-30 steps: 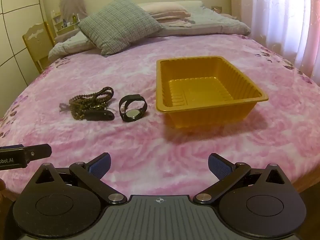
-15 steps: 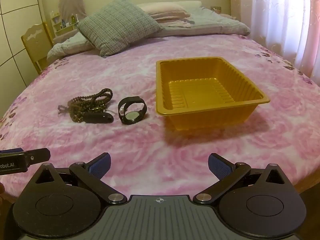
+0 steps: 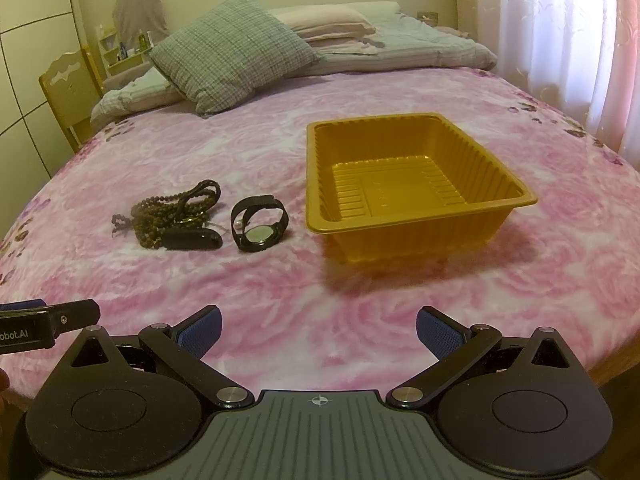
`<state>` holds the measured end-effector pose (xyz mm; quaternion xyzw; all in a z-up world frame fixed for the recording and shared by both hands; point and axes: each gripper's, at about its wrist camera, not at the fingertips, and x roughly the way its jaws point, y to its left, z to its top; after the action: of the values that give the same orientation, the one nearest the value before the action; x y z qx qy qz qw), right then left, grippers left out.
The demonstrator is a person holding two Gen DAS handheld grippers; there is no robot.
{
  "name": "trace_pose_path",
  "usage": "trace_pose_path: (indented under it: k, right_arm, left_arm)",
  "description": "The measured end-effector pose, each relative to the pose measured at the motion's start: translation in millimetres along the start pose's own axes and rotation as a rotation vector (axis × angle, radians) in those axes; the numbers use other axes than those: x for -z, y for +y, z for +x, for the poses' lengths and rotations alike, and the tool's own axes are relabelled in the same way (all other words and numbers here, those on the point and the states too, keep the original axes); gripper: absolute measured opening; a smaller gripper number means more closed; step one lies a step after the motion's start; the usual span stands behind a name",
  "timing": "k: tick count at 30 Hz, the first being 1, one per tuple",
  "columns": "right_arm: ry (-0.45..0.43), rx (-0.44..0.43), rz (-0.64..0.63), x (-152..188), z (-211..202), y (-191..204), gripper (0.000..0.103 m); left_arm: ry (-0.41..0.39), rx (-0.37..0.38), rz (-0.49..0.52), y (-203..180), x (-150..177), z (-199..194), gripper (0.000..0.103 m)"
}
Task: Organize jewelry
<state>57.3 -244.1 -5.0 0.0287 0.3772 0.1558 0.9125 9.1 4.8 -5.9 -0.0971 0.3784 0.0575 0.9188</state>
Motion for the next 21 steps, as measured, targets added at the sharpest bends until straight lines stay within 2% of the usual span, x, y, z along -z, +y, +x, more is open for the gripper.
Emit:
trace_pose_path:
  k: [21]
  right_arm:
    - [0.003, -0.002, -0.004, -2.1, 0.8, 2.1, 0.103]
  left_arm:
    - [-0.001, -0.001, -0.001, 1.6, -2.0, -0.7, 0.099]
